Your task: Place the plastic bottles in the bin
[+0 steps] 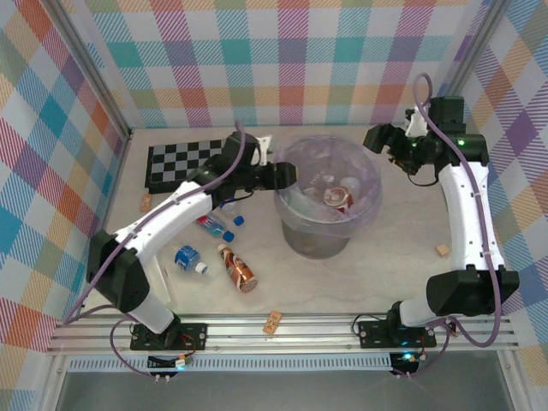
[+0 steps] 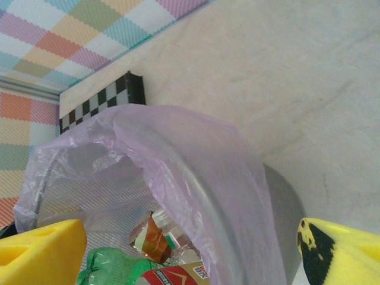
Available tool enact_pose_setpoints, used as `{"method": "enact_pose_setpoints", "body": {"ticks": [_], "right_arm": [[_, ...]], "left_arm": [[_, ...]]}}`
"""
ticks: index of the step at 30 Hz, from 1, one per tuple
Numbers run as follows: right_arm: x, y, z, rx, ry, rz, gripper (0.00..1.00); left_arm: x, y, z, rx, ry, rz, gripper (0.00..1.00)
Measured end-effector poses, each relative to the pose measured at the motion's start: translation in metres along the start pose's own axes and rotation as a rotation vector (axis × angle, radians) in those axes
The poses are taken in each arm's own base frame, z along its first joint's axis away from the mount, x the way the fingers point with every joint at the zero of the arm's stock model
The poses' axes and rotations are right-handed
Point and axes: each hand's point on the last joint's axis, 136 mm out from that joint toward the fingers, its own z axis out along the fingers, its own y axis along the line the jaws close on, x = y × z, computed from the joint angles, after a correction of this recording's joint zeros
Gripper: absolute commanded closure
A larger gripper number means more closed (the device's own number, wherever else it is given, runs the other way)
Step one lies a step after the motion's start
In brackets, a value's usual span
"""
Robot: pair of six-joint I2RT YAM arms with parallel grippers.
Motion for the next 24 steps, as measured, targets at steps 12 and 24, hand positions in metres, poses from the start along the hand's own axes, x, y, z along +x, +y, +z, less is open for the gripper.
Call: {"method": "enact_pose_setpoints", "body": {"ticks": [12, 24], "right_arm": [[0.006, -0.049, -0.017, 0.120, 0.003, 0.019, 0.16], [0.022, -0.055, -0.003, 0.094, 0.073, -0.003, 0.32]], "left_arm": [[-0.008, -0.037, 0.043, 0.095, 0.010, 0.074, 0.05], [-0.017, -0.039, 0.006, 0.061, -0.014, 0.123, 0.00]]}}
